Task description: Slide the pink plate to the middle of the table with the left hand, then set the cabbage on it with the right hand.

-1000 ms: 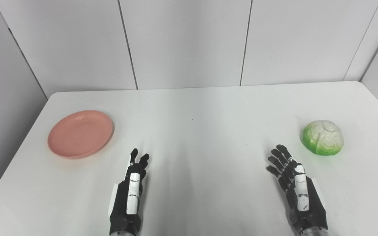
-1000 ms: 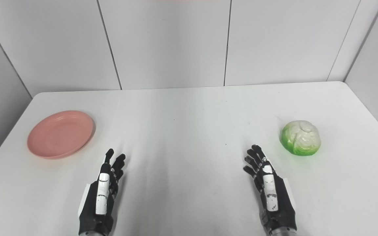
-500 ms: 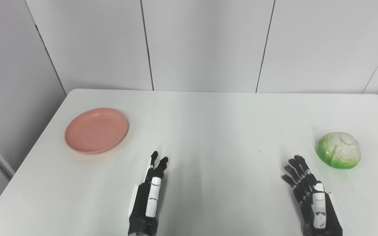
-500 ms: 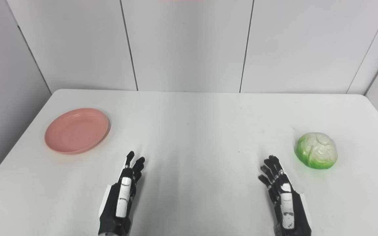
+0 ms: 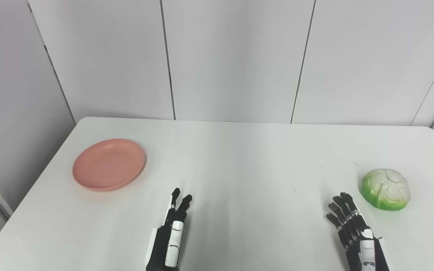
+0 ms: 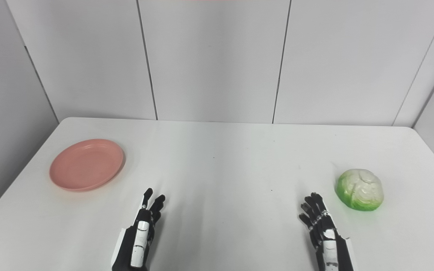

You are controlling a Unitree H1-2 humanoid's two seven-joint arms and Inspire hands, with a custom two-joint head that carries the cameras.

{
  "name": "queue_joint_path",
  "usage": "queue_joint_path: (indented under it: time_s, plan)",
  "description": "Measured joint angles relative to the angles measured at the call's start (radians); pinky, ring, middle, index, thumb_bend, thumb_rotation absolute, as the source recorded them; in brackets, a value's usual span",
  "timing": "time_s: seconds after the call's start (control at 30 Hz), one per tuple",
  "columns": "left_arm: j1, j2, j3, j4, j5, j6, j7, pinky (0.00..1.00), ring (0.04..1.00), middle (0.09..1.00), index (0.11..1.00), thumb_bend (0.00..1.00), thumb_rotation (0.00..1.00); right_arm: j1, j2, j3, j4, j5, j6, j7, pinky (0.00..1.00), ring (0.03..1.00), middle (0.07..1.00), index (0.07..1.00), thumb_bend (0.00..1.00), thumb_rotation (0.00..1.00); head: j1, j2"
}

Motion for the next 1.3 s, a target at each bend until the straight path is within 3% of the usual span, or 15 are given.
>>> queue_joint_path:
  time_s: [0.23,0.3,0.5,0.63,0.87,1.03,1.2,1.3]
  plan:
    - [-0.042,0.014,0.085,-0.006,-0.043,0.004,-0.002,0.97,0.930,0.899,0.909,0.83,1.00,-0.011,0.002,0.014,0.024,-0.036,-0.032,-0.020,0.88,0.889,0.901,0.909,0.85,1.00,-0.018,-0.029]
    - [-0.075,0.032,0.107,-0.020,-0.049,0.004,0.000,0.90,0.881,0.868,0.862,0.84,1.00,-0.012,0.003,0.015,0.028,-0.040,-0.036,-0.026,0.88,0.883,0.895,0.900,0.85,1.00,-0.022,-0.029]
    - [-0.245,0.127,0.146,-0.082,-0.043,-0.016,0.005,0.82,0.811,0.824,0.810,0.81,1.00,-0.011,0.003,0.018,0.029,-0.041,-0.037,-0.031,0.86,0.883,0.894,0.895,0.85,1.00,-0.014,-0.022]
    - [-0.347,0.159,0.162,-0.067,-0.050,-0.018,0.005,0.79,0.803,0.806,0.772,0.90,0.96,-0.010,0.003,0.021,0.026,-0.043,-0.037,-0.038,0.85,0.877,0.887,0.893,0.84,1.00,-0.018,-0.014]
    - [-0.521,0.270,0.230,0.035,-0.105,-0.005,0.002,0.74,0.804,0.823,0.782,0.92,0.96,-0.006,0.003,0.025,0.019,-0.041,-0.037,-0.043,0.84,0.866,0.871,0.892,0.85,1.00,-0.020,-0.002]
    - [-0.573,0.344,0.256,0.130,-0.087,-0.019,0.003,0.76,0.829,0.831,0.776,0.95,0.94,-0.003,0.002,0.025,0.015,-0.038,-0.037,-0.045,0.85,0.868,0.872,0.900,0.84,1.00,-0.014,0.006]
    - [-0.657,0.430,0.286,0.289,-0.082,-0.025,0.006,0.76,0.848,0.848,0.790,0.89,0.95,0.000,0.001,0.026,0.010,-0.037,-0.036,-0.046,0.85,0.863,0.870,0.902,0.84,1.00,-0.012,0.009]
    - [-0.703,0.476,0.298,0.380,-0.058,-0.062,0.023,0.72,0.834,0.838,0.785,0.86,0.97,0.003,0.000,0.027,0.007,-0.037,-0.036,-0.047,0.84,0.862,0.867,0.898,0.84,1.00,-0.011,0.012]
